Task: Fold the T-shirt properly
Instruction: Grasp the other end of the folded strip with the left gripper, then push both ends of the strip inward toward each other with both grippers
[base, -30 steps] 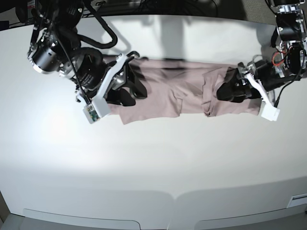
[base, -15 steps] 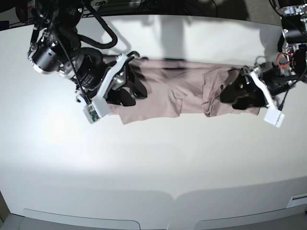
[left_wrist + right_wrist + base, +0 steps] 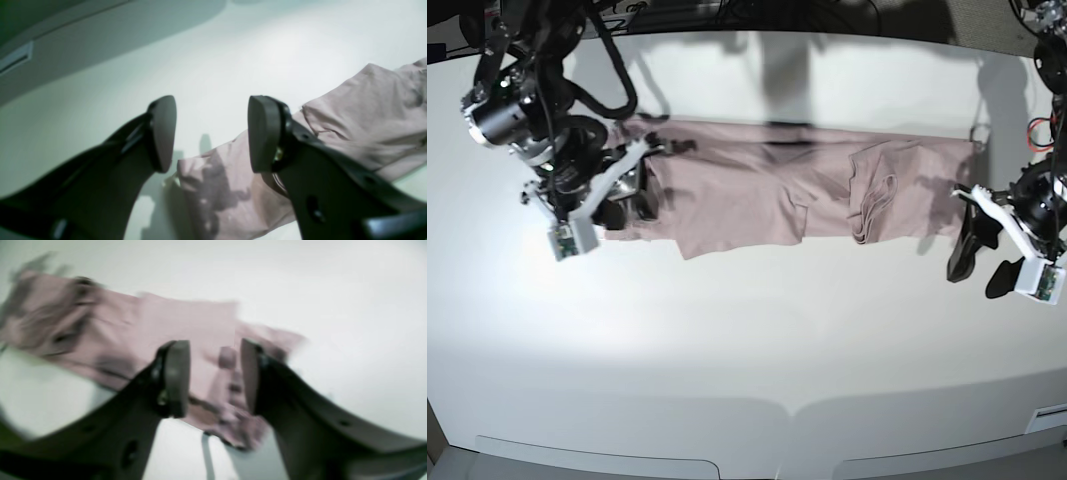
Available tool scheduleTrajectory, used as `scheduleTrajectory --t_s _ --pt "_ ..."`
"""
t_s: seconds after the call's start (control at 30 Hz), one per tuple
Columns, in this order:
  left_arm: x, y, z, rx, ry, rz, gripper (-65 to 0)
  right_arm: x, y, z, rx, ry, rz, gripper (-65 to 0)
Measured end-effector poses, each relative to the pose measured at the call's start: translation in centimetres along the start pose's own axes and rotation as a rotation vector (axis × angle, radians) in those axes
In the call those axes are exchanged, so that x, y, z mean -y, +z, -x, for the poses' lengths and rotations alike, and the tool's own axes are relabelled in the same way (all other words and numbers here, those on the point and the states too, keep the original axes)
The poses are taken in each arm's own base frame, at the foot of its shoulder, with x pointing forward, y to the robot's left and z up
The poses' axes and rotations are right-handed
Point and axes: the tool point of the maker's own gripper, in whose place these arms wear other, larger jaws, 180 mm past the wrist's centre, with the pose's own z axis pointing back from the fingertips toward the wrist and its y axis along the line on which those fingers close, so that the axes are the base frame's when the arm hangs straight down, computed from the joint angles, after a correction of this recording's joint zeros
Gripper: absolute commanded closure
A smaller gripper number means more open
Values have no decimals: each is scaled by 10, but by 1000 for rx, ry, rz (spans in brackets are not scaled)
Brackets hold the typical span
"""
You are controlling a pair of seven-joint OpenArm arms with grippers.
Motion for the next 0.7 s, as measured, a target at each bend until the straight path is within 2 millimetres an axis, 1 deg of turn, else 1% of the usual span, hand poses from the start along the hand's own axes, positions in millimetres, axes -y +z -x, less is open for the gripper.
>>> scheduleTrajectory --t_s 0.03,0.1,0.17,0.2,0.3,0.4,0.47,0.5,0.57,0.7 --pt "0 0 -1 2 -2 0 -335 11 4 2 -2 -14 35 -342" --pt "1 1 -2 5 -4 0 -335 31 11 8 -8 -49 96 -352" --pt "1 1 -2 5 -4 0 -335 44 14 23 -31 -94 126 -352" --pt "1 1 -2 6 -4 1 -335 48 14 34 -55 -119 132 -352" --pt "4 1 -5 20 11 21 -335 49 4 67 -132 -209 94 -352" --pt "12 1 -11 49 44 62 -335 50 -15 89 -163 -294 54 -352" --pt "13 1 -11 52 49 67 -335 51 -26 108 -219 -335 40 -352" --pt "13 1 -11 52 49 68 -335 50 -30 113 -237 -352 31 -352" --pt "13 1 -11 52 49 68 -335 49 -34 119 -251 -372 19 -352" --pt "13 1 -10 50 49 68 -335 55 -37 113 -213 -366 39 -352"
